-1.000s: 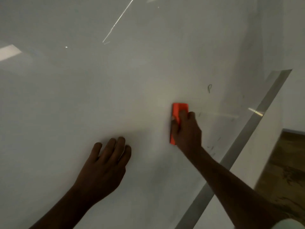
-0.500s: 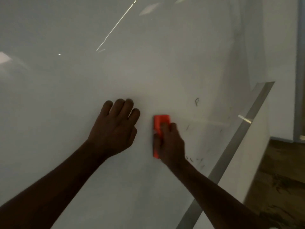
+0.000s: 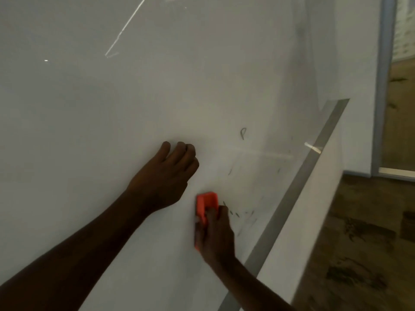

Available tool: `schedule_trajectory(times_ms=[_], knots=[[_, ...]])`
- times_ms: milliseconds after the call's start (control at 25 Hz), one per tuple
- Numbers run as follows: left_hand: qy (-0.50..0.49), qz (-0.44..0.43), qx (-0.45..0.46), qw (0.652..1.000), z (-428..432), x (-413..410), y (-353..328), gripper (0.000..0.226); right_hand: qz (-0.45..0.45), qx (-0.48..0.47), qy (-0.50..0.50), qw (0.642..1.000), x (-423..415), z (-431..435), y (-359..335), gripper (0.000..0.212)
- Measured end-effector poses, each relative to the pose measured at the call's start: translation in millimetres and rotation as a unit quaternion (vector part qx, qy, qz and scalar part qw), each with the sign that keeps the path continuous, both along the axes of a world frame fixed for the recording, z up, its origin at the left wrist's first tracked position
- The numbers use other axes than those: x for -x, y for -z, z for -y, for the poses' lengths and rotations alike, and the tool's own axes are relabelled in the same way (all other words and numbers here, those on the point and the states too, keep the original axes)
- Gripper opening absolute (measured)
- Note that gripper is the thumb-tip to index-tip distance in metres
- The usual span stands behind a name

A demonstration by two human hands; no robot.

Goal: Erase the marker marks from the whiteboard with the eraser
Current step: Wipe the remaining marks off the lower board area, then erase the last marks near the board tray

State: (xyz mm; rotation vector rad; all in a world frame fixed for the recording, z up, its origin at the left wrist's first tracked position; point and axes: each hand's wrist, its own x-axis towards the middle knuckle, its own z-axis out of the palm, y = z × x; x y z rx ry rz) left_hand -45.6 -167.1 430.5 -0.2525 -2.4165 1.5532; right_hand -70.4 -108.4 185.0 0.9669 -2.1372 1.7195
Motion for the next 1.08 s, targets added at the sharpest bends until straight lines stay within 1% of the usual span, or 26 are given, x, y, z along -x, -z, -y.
schedule_trajectory(times_ms=[40, 80, 120, 160, 200, 240, 280, 360, 400, 480, 520, 560, 600, 640, 720, 800, 840, 880, 1000, 1080], knots=[[0.003, -0.005, 0.007, 1.0, 1, 0, 1, 0.037, 0.058, -0.016, 0.035, 0.998, 22, -3, 17, 0.043], [0.005, -0.007, 0.016, 1.0, 1, 1, 2, 0.036, 0.161, -0.025, 0.066, 0.984, 45, -8, 29, 0.046], [0.003, -0.006, 0.026, 1.0, 1, 1, 3, 0.036, 0.268, -0.026, 0.099, 0.958, 67, -13, 40, 0.048], [0.001, -0.004, 0.037, 0.999, 2, 2, 4, 0.036, 0.353, -0.028, 0.123, 0.927, 81, -16, 46, 0.049], [-0.004, -0.003, 0.043, 0.999, 1, 1, 4, 0.036, 0.392, -0.032, 0.137, 0.909, 85, -13, 47, 0.049], [-0.009, -0.004, 0.044, 0.999, 1, 1, 4, 0.036, 0.397, -0.022, 0.136, 0.908, 78, -9, 39, 0.05], [-0.013, -0.004, 0.042, 0.999, 1, 1, 4, 0.036, 0.366, 0.013, 0.12, 0.923, 64, -5, 26, 0.05], [-0.012, -0.003, 0.033, 0.999, 2, 2, 4, 0.037, 0.242, 0.078, 0.063, 0.965, 25, 1, -1, 0.048], [-0.011, -0.001, 0.029, 1.0, 1, 2, 4, 0.037, 0.187, 0.095, 0.029, 0.977, 7, 2, -11, 0.045], [-0.016, 0.001, 0.025, 1.0, 0, 1, 4, 0.038, 0.125, 0.093, -0.018, 0.988, -3, 1, -14, 0.041], [-0.017, 0.002, 0.028, 0.999, 1, 2, 4, 0.038, 0.112, 0.09, -0.023, 0.989, 4, 0, -7, 0.042], [-0.019, 0.003, 0.031, 0.999, 2, 2, 5, 0.037, 0.122, 0.085, -0.017, 0.989, 13, -1, 9, 0.041], [-0.019, 0.003, 0.037, 0.999, 3, 3, 5, 0.037, 0.158, 0.074, 0.005, 0.985, 23, -3, 28, 0.038], [-0.018, 0.003, 0.041, 0.999, 3, 3, 5, 0.036, 0.215, 0.044, 0.038, 0.975, 36, -7, 51, 0.036], [-0.016, 0.002, 0.051, 0.999, 2, 3, 5, 0.036, 0.338, -0.033, 0.079, 0.937, 59, -19, 95, 0.04], [-0.021, 0.003, 0.061, 0.998, 1, 2, 7, 0.036, 0.419, -0.05, 0.069, 0.904, 72, -29, 115, 0.039], [-0.022, 0.004, 0.06, 0.998, 2, 2, 7, 0.036, 0.434, -0.053, 0.062, 0.897, 71, -28, 111, 0.039], [-0.022, 0.004, 0.058, 0.998, 2, 2, 8, 0.035, 0.419, -0.049, 0.055, 0.905, 65, -26, 99, 0.04], [-0.016, -0.002, 0.047, 0.999, 4, 3, 8, 0.035, 0.275, -0.001, 0.025, 0.961, 27, -16, 67, 0.04], [-0.017, -0.001, 0.039, 0.999, 5, 2, 8, 0.034, 0.218, -0.027, 0.027, 0.975, 25, -19, 71, 0.038]])
